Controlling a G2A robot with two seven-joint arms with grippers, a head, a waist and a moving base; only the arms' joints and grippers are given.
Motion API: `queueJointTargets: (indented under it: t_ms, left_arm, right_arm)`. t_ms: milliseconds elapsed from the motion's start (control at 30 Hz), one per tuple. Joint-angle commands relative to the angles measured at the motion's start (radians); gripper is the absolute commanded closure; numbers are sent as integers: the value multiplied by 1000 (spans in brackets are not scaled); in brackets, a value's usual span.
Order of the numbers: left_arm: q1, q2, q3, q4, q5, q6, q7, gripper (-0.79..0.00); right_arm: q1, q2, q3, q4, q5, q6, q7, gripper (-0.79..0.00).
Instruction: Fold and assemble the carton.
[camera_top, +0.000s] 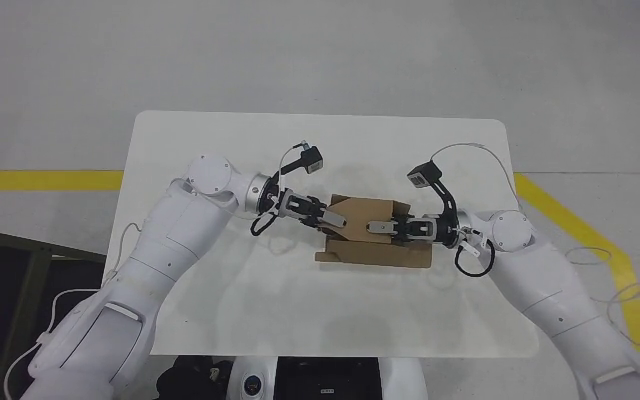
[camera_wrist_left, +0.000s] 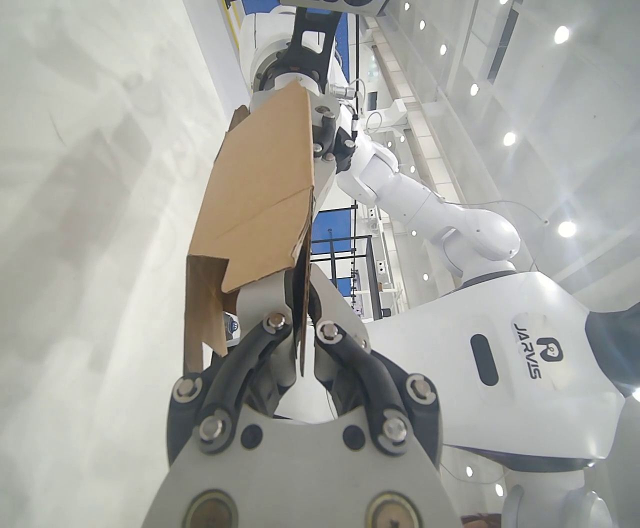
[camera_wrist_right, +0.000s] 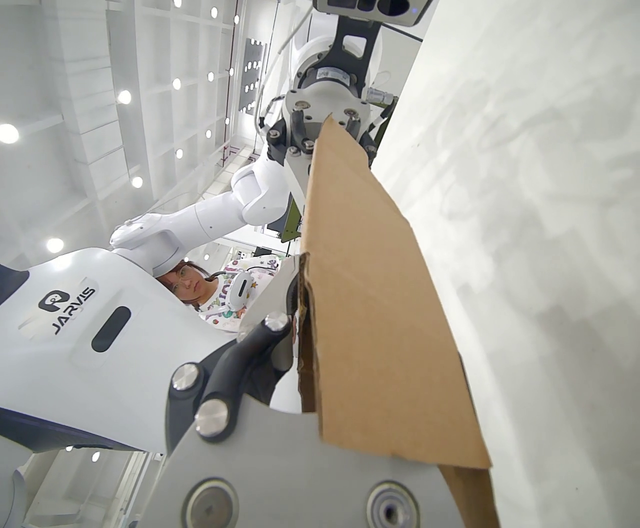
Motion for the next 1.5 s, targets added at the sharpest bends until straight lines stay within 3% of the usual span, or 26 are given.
queueJointTargets:
  t_ms: [0,33,67,100,767,1467]
  left_arm:
    - [0,1,-4,-2,-5,0,0,-222]
    - [0,1,-5,-3,-6,1,-1,-326]
    - [0,2,-8,-5,-6,0,0,-606]
    - [1,3,-10,-7,-6,-1,1,-785]
    - [44,10,-79,-74,-143,10,-10,-785]
    - [-8,-33,-6,-77,-108,11,1,-785]
  right_arm:
    - [1,-2,-1,2,-2,1,0,0]
    - [1,-2,-2,2,-2,0,0,0]
    - [1,-3,-3,3,-3,0,0,0]
    - [1,-4,-4,4,-3,0,0,0]
    - [4,-18,-12,39,-43,-3,-3,0]
    - [15,-54,-16,69,-70,-16,-24,0]
